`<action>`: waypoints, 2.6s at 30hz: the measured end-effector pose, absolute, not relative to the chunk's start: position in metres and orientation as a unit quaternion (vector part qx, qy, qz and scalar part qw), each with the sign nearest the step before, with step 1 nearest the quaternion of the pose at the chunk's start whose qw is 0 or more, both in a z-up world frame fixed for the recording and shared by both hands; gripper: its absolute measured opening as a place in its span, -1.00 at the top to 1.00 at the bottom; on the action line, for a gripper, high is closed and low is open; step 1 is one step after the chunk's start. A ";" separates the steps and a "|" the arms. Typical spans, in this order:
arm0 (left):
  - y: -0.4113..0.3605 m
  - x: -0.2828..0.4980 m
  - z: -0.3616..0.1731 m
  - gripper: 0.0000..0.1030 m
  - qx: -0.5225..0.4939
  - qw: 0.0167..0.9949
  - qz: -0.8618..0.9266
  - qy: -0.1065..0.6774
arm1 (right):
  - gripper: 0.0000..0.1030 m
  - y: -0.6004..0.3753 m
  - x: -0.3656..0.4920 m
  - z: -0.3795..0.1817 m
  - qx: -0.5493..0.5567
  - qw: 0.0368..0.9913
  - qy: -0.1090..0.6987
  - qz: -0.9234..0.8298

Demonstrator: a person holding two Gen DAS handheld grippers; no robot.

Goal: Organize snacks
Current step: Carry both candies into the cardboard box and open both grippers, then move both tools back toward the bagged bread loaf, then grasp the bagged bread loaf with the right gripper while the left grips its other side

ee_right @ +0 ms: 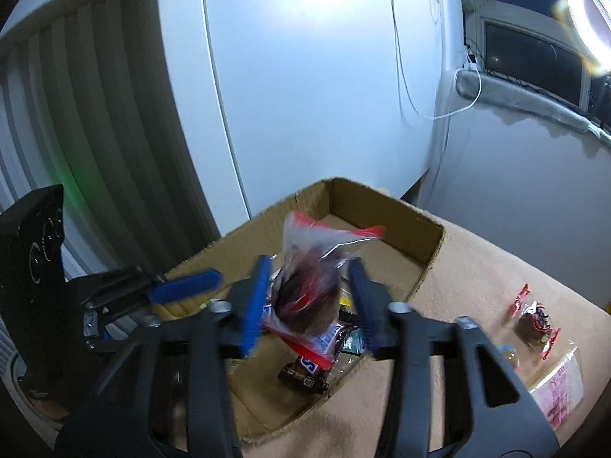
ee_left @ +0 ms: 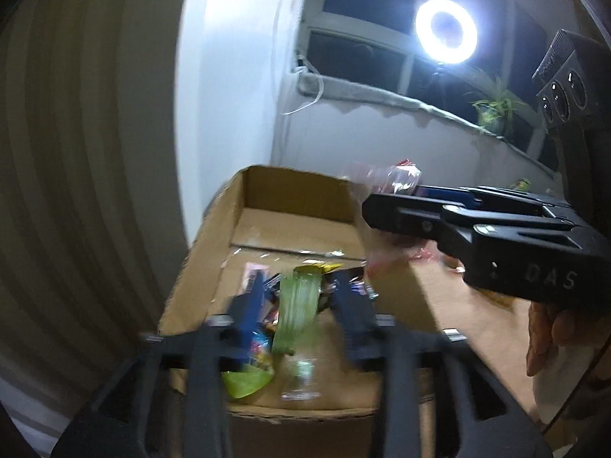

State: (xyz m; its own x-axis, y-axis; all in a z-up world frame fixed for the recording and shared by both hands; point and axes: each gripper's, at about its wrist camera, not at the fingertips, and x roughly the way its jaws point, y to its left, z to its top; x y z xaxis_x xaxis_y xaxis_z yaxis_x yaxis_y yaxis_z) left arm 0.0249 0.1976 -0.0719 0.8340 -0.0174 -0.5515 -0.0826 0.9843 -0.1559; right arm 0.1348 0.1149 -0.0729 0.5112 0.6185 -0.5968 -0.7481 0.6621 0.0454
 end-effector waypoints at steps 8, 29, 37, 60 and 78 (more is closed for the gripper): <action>0.206 0.017 -0.074 -0.32 -0.104 0.953 0.033 0.282 | -0.39 0.096 0.131 -0.079 -0.102 0.870 0.299 0.379; 0.151 0.016 -0.043 -0.33 -0.062 0.959 0.026 0.277 | -0.39 0.023 0.119 -0.069 -0.062 0.886 0.283 0.361; 0.093 0.033 -0.038 -0.37 -0.024 0.957 -0.016 0.288 | -0.39 -0.071 0.138 -0.074 -0.012 0.909 0.290 0.300; -0.042 0.090 -0.095 -0.37 -0.028 0.914 -0.139 0.381 | -0.64 -0.217 0.207 -0.129 0.058 0.896 0.377 0.228; -0.063 0.117 -0.122 -0.20 -0.037 0.894 -0.139 0.424 | -0.37 -0.186 0.246 -0.145 0.028 0.849 0.420 0.320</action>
